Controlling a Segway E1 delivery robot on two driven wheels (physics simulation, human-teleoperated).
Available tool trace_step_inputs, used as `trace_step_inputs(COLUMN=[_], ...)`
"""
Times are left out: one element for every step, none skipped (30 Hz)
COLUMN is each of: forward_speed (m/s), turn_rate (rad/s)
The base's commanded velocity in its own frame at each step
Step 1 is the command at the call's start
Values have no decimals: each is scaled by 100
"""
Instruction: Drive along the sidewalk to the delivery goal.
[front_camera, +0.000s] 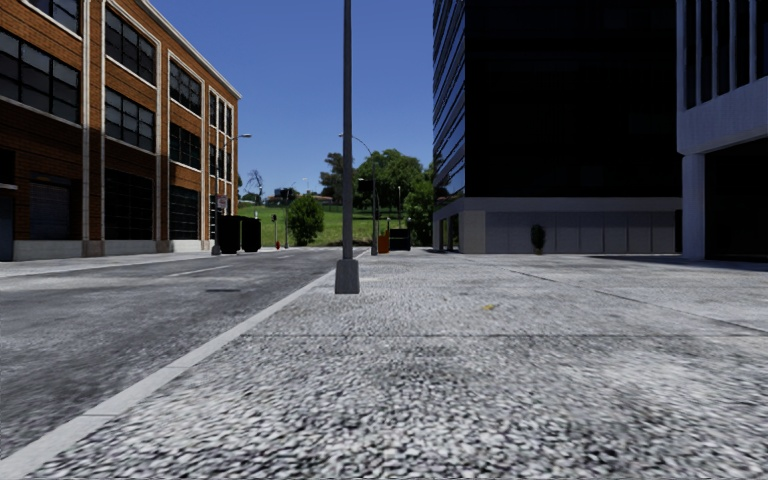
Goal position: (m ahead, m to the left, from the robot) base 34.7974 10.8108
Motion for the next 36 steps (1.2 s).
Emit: trace_step_inputs(forward_speed=[200,200,200,200,200,200,200,200,200,200,200,200,200,200,200,200,200,200,200,200,200,200,200,200,200,200,200,200,200,200,200,200,200,200,200,200], turn_rate=[0,0,0,0,-16,-22,-22,-24,-27,-28,-28,-28,-29,-30,-31,-31,-31,-32,-32,-34,-34,-34,-34,-34,-34,-34,-34,-34,-34,-29,0,0,0,0,0,0])
